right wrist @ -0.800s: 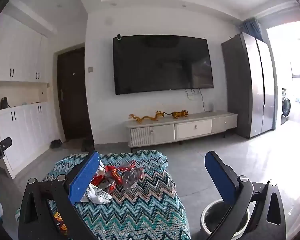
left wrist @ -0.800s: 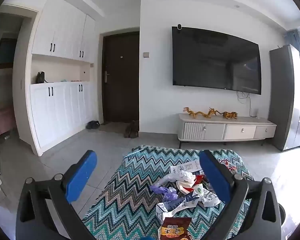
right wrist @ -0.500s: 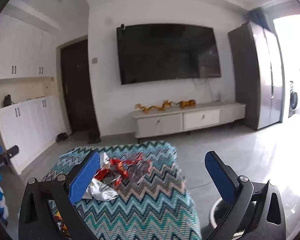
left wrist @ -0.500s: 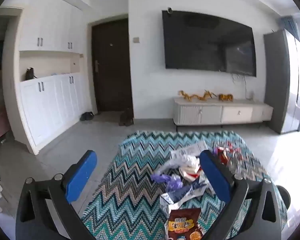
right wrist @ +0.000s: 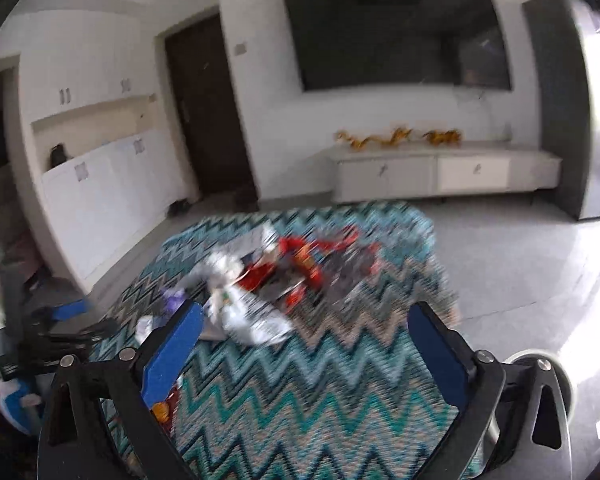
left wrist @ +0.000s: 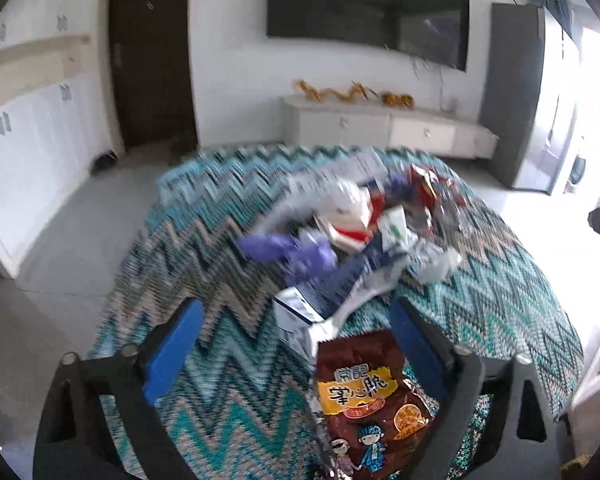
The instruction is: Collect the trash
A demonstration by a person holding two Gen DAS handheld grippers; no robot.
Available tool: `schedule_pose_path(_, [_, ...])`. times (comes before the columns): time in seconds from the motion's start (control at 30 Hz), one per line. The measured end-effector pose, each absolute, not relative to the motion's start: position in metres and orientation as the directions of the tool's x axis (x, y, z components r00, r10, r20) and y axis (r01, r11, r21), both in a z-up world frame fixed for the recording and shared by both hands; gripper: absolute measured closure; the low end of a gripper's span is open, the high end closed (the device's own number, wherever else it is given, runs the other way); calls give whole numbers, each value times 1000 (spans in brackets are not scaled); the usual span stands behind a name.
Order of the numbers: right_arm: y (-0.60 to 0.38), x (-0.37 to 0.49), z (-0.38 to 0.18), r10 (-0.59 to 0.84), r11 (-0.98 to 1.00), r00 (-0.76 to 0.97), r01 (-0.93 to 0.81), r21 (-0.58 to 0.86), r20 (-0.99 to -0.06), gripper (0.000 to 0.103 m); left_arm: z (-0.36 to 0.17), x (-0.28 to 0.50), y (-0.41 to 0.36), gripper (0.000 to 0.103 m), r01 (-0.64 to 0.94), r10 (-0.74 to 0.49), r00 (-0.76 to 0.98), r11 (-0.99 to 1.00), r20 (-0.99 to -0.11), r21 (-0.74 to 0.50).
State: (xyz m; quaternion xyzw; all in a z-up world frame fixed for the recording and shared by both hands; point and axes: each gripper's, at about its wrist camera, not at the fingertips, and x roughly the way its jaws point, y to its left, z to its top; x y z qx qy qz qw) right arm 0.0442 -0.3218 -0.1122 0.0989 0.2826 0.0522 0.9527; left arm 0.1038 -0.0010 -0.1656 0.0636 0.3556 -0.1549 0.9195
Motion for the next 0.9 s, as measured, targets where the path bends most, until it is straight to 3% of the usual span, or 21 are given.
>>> schedule_pose_path(0.07, [-314, 53, -124, 184, 973, 809, -68, 222, -558, 11, -176, 116, -1, 21, 348, -263, 664, 937, -700, -22])
schedule_pose_path(0.23, [-296, 72, -147, 284, 954, 736, -155, 255, -614, 21, -199, 142, -5, 25, 382, -301, 612, 922, -731, -60])
schedule_pose_path(0.3, [-284, 81, -160, 364, 930, 677, -220, 296, -640, 22, -207, 152, -6, 33, 388, -305, 590, 919, -748, -69])
schedule_pose_path(0.37, [-274, 87, -171, 429, 903, 623, -268, 337, -654, 30, -215, 159, -7, 47, 396, -316, 563, 914, -764, -86])
schedule_pose_path(0.5, [-245, 102, -195, 535, 844, 499, -350, 406, -682, 38, -226, 168, -9, 61, 410, -337, 528, 905, -779, -114])
schedule_pose_path(0.9, [-270, 143, -204, 454, 888, 563, -224, 402, -690, 43, -228, 173, -5, 63, 416, -390, 522, 893, -758, -173])
